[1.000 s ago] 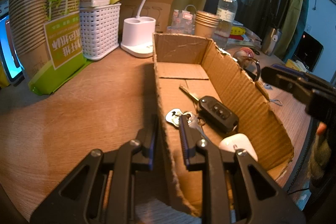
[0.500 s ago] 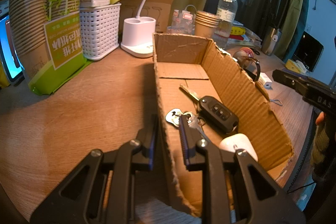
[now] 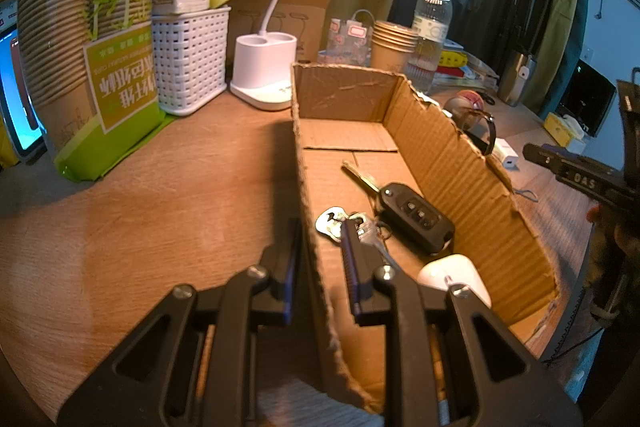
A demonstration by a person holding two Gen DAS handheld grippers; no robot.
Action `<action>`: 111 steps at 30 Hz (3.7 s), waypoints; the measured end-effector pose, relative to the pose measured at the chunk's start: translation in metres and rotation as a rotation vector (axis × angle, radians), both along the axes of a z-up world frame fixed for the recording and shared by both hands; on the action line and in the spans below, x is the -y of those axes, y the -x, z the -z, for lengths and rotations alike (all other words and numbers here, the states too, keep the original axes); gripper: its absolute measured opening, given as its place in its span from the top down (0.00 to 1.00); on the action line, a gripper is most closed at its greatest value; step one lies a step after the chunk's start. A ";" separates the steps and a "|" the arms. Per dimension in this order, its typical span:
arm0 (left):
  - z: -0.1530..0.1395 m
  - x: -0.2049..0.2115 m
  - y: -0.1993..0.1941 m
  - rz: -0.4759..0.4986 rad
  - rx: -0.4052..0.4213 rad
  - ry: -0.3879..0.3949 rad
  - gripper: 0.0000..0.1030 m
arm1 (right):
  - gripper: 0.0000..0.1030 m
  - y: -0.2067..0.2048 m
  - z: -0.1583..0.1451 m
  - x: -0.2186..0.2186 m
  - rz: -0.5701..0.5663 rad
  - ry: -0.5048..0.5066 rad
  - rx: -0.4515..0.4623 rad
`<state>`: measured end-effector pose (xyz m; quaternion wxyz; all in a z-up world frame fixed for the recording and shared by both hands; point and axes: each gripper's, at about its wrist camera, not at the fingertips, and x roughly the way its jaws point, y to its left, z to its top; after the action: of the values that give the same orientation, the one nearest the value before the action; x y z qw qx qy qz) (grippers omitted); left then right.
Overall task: Organize rigid objects
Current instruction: 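Move the right gripper to the white ROMOSS charger and grasp it, then lift the charger with the right gripper and carry it over the box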
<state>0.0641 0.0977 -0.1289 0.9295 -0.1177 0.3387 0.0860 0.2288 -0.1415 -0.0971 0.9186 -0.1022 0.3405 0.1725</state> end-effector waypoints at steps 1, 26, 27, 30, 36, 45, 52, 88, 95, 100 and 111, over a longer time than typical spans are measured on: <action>0.000 0.000 0.000 0.000 0.000 0.000 0.80 | 0.54 -0.004 0.002 0.003 0.007 0.002 -0.005; 0.000 0.000 0.000 0.002 0.000 0.001 0.80 | 0.54 -0.081 0.028 0.008 0.086 0.041 -0.107; 0.000 0.000 0.000 0.002 -0.001 0.002 0.80 | 0.54 -0.084 0.030 0.008 0.089 0.045 -0.117; 0.000 0.000 0.000 0.002 -0.001 0.002 0.80 | 0.54 -0.091 0.034 0.008 0.092 0.050 -0.148; 0.000 0.001 0.001 0.003 -0.002 0.002 0.80 | 0.60 -0.096 0.039 0.007 0.079 0.055 -0.179; 0.000 0.001 0.001 0.002 -0.002 0.002 0.80 | 0.64 -0.082 0.027 0.006 0.080 0.050 -0.089; 0.001 0.002 0.001 0.002 -0.002 0.001 0.80 | 0.64 -0.060 0.006 0.003 0.061 0.028 -0.025; 0.001 0.002 0.001 0.003 -0.003 -0.001 0.80 | 0.65 0.050 -0.049 -0.091 -0.281 -0.039 0.112; 0.001 0.002 0.001 0.003 -0.003 -0.001 0.80 | 0.65 0.071 -0.049 -0.114 -0.381 -0.044 0.122; 0.001 0.002 0.001 0.003 -0.003 -0.001 0.80 | 0.65 0.083 -0.047 -0.129 -0.426 -0.027 0.134; 0.000 0.002 0.002 0.004 -0.003 -0.001 0.80 | 0.65 0.100 -0.032 -0.156 -0.527 0.000 0.094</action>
<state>0.0625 0.0957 -0.1294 0.9292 -0.1164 0.3404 0.0848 0.1288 0.0141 -0.0650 0.8570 -0.1950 0.2590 0.4006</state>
